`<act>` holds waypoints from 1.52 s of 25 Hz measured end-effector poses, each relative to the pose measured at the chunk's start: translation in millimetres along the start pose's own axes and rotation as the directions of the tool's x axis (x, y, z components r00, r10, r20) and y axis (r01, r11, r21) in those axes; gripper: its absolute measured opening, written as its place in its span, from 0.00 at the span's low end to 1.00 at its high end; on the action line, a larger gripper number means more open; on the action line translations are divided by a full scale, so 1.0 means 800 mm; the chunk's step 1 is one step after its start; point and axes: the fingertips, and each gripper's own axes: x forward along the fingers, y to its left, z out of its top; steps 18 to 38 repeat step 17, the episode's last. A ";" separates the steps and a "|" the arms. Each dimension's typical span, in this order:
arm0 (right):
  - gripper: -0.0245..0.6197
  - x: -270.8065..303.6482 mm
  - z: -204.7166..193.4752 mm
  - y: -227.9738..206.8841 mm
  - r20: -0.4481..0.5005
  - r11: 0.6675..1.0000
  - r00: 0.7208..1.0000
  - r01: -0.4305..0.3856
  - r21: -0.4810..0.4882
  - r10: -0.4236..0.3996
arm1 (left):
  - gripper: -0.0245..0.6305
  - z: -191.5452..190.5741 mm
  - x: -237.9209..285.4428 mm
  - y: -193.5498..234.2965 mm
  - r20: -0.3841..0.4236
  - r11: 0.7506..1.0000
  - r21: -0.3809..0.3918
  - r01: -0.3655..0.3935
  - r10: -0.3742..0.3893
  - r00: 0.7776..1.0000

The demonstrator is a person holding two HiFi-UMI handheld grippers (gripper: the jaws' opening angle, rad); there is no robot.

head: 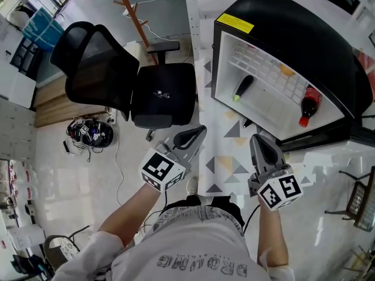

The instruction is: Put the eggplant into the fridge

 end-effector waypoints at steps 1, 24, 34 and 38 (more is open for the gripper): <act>0.04 0.000 0.000 -0.001 -0.001 1.000 1.000 0.001 0.002 -0.001 | 0.05 0.001 0.001 0.000 0.001 1.000 0.000 0.001 -0.001 1.000; 0.04 0.001 -0.003 -0.026 -0.018 1.000 1.000 -0.017 0.012 0.017 | 0.05 -0.007 0.027 -0.010 -0.020 1.000 -0.008 0.000 0.000 1.000; 0.04 0.001 -0.003 -0.026 -0.018 1.000 1.000 -0.017 0.012 0.017 | 0.05 -0.007 0.027 -0.010 -0.020 1.000 -0.008 0.000 0.000 1.000; 0.04 0.001 -0.003 -0.026 -0.018 1.000 1.000 -0.017 0.012 0.017 | 0.05 -0.007 0.027 -0.010 -0.020 1.000 -0.008 0.000 0.000 1.000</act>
